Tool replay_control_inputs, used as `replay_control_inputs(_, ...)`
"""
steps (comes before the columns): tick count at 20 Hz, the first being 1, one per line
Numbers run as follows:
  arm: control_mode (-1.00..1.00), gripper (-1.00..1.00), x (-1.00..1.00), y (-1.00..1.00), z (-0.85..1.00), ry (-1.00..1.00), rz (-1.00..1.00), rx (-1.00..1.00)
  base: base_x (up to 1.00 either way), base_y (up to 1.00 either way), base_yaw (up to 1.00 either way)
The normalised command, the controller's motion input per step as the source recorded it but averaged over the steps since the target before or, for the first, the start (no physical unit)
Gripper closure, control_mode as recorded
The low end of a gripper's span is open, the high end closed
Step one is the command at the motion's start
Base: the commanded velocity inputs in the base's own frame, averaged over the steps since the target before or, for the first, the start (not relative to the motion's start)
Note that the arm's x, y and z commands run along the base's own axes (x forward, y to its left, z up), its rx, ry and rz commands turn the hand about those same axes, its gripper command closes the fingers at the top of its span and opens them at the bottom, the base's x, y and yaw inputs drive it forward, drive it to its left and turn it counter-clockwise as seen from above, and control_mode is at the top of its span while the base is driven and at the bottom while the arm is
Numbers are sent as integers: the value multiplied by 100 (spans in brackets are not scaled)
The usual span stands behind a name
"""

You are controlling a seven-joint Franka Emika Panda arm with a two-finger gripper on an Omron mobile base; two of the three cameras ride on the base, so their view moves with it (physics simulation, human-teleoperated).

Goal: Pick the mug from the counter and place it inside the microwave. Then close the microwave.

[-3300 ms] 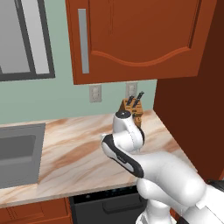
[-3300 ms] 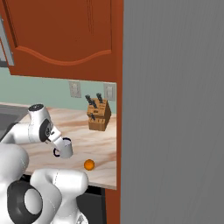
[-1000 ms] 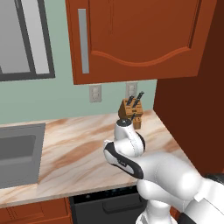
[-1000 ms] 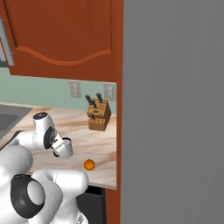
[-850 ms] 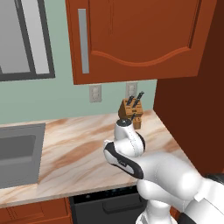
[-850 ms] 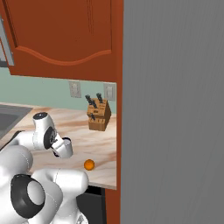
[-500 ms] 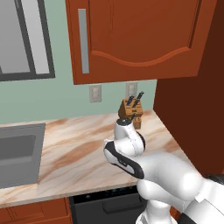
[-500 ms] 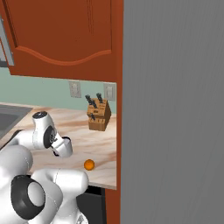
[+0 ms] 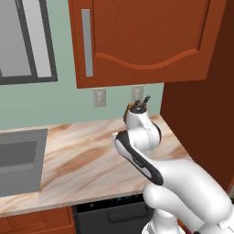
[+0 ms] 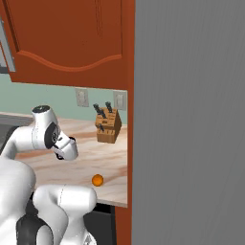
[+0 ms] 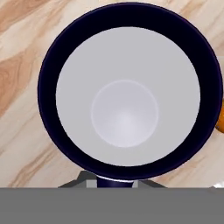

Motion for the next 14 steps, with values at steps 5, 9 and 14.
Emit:
replay_control_inputs(5,-100,100,-24,-33,48,0,16,1,0,0,0)
replay_control_inputs(9,-100,100,-39,-38,24,0,24,0,0,0,0)
replay_control_inputs(14,-100,100,-29,-28,29,0,27,0,0,0,0)
